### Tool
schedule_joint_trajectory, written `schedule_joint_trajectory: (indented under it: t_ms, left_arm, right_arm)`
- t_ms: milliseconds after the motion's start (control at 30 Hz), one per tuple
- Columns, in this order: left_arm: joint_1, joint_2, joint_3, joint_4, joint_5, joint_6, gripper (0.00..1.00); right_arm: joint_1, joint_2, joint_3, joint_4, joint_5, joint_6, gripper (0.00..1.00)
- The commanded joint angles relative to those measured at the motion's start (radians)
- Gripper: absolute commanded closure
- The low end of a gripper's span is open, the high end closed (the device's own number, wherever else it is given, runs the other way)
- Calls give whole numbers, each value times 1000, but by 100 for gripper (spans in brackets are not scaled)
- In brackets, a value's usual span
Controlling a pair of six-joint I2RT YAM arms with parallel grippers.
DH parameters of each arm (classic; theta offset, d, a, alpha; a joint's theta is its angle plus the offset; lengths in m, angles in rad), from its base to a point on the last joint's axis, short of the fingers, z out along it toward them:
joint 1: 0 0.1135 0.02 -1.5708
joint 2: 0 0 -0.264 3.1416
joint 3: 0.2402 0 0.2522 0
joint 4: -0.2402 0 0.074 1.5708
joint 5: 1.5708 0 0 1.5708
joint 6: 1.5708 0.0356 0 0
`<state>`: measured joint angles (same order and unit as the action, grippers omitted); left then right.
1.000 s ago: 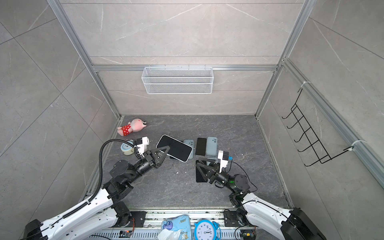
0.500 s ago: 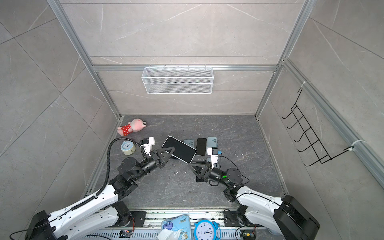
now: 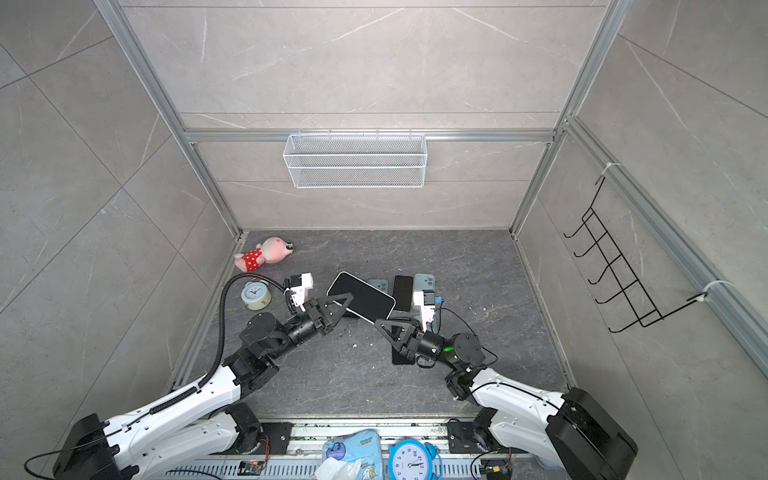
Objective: Take the phone out of the phone case
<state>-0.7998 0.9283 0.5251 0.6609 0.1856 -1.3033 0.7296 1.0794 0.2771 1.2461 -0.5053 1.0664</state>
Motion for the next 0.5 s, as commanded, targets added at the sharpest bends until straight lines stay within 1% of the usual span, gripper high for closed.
schedule_joint_trajectory:
  t_ms: [0,33,67,133,200,233,367,433,467]
  left_arm:
    - [1,-17,29,93,9,-1,100]
    - [1,-19,34,85,9,-3,100]
    - [1,-18,42,78,10,-8,100]
    - [1,-6,55,80,17,-27,100]
    - [1,12,76,82,30,-47,100]
    - [1,23,90,77,36,-56,100]
    - [1,64,119,71,38,-87,100]
    - [-4,88,129,79,43,-99,100]
    - [-4,99,134,83,46,-105,100]
  right_arm:
    - [4,6,29,43,-14,-25,96]
    - [4,4,23,40,-18,-33,99]
    - [4,1,17,37,-21,-46,100]
    - [2,-1,8,27,-41,-90,100]
    - [1,7,-2,12,-58,-163,100]
    - [2,19,-8,11,-71,-205,100]
    - [2,103,-9,21,-189,-392,100]
    - [2,139,-12,18,-196,-488,100]
    - [2,152,-22,27,-181,-544,100]
